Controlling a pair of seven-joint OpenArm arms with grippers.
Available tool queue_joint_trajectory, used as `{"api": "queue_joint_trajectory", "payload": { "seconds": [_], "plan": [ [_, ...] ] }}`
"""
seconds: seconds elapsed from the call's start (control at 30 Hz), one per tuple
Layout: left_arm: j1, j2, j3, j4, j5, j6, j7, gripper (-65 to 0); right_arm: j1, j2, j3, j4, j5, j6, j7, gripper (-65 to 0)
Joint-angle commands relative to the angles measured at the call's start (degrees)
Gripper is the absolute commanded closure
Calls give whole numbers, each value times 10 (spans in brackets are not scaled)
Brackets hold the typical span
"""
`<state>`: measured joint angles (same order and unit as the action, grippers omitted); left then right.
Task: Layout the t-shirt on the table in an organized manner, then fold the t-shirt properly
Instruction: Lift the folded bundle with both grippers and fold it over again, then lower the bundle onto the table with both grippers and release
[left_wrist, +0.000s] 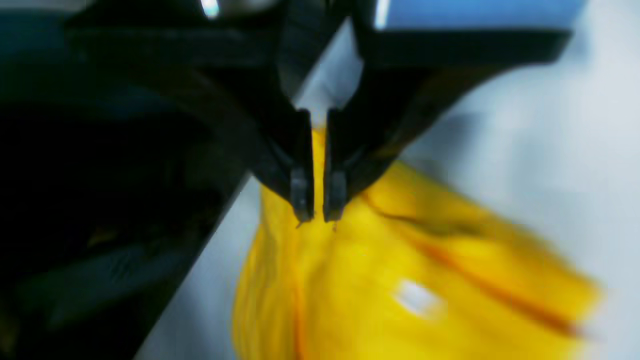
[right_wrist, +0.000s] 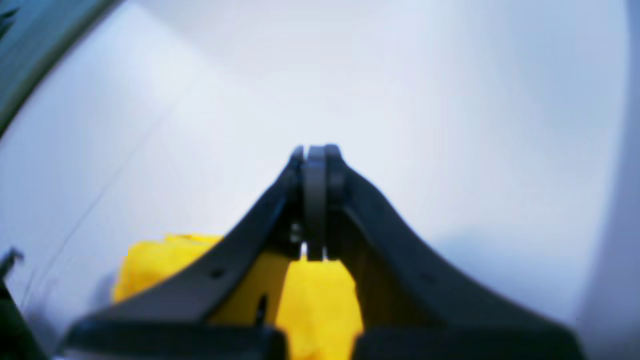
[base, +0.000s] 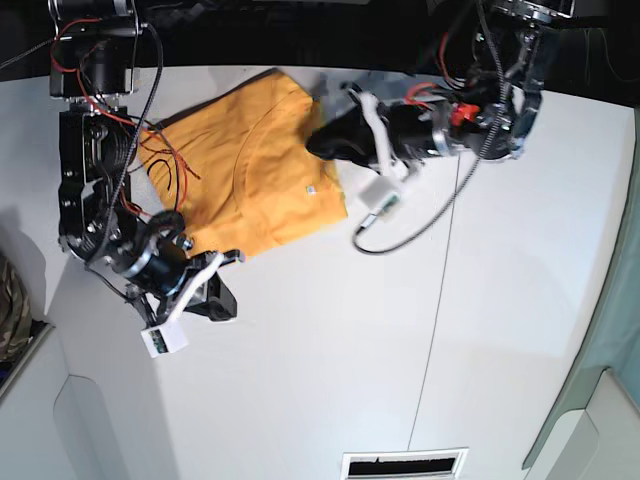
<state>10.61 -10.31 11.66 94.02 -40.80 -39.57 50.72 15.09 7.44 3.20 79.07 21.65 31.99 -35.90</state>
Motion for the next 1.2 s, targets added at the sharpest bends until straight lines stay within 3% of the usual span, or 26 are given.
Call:
{"api": "queue_joint_trajectory", "payload": {
  "seconds": [0.0, 0.07, 0.2, 0.37, 0.5, 0.63, 1.0, 1.17],
  "plan": [
    [-9, 13, 17, 2, 11, -4, -30, -45, 33, 2, 0, -23, 11, 6, 21, 0],
    [-9, 36, 44, -32, 40, -4, -49, -45, 59, 2, 0, -84, 10, 14, 20, 0],
    [-13, 67, 56, -132, 40, -1, -48, -45, 56, 10, 0, -133, 11, 15, 19, 0],
    [-53, 68, 50, -211, 40, 0, -41, -45, 25, 44, 0, -134, 19, 16, 18, 0],
    [-89, 65, 25, -248, 64, 43, -38, -45, -8, 81, 0, -134, 70, 23, 8, 0],
    [-118, 57, -14, -264, 74, 45, -35, -45, -47, 100, 1, -130, 147, 23, -24, 0],
    [-190, 57, -32, -270, 100, 45, -45, -45, -176, 93, 1, -8, 234, 23, -52, 0],
    [-215, 57, -32, -270, 124, 45, -42, -45, -220, 74, 1, 53, 232, 23, -51, 0]
  ]
}}
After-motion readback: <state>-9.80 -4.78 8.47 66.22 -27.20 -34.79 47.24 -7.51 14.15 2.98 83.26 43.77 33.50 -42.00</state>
